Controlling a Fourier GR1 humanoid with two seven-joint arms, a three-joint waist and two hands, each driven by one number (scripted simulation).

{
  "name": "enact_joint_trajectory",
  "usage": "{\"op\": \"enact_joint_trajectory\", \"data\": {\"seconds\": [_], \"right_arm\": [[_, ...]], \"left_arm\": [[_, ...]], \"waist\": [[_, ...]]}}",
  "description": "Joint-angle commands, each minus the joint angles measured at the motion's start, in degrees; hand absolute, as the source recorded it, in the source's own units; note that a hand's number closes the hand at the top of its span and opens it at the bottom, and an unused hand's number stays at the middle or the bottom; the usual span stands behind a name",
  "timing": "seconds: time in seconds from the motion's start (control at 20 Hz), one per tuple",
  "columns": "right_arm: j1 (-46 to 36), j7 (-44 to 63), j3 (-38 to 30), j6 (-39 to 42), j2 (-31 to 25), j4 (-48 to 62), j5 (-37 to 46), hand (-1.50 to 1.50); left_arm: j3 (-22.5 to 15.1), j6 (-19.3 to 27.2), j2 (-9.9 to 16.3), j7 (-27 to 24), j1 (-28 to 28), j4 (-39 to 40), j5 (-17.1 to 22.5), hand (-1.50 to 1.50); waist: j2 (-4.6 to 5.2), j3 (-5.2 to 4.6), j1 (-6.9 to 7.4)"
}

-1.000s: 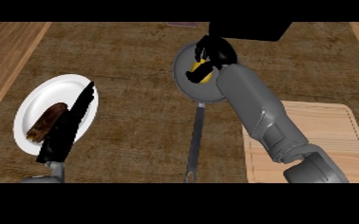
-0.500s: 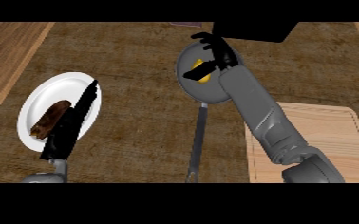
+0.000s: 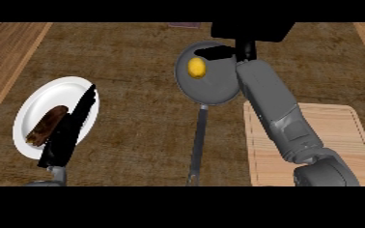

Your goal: Pick the lemon from the cutting board and place it in the pan

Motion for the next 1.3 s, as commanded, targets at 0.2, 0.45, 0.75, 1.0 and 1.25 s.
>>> {"op": "enact_joint_trajectory", "data": {"seconds": [0.2,0.45,0.75,1.0,1.25], "right_arm": [[2.4,-5.9,-6.3,3.5,-9.9,0.5,-5.0,-1.5],[7.9,-12.3,-6.8,13.1,-18.8,1.4,-5.3,-1.5],[11.3,-16.8,-7.7,16.4,-24.2,3.3,-5.7,-1.5],[16.0,-21.7,-8.2,23.2,-29.3,4.1,-6.2,-1.5],[15.8,-22.7,-7.7,26.0,-30.0,5.1,-5.8,-1.5]], "left_arm": [[2.9,-1.0,1.8,-0.7,0.8,0.6,1.5,0.0],[1.3,0.9,-0.5,-0.4,1.2,0.5,-0.1,0.0],[2.2,0.8,0.0,-2.2,1.6,1.2,-0.1,0.0],[2.6,-1.4,0.6,-1.0,3.8,-1.2,1.7,0.0],[3.1,0.2,0.4,1.6,-1.2,0.0,-0.1,0.0]], "waist": [[-0.47,-0.02,-1.84],[-0.71,0.01,-2.72],[-0.84,0.03,-2.75],[-0.89,0.07,-2.61],[-0.85,0.1,-2.8]]}}
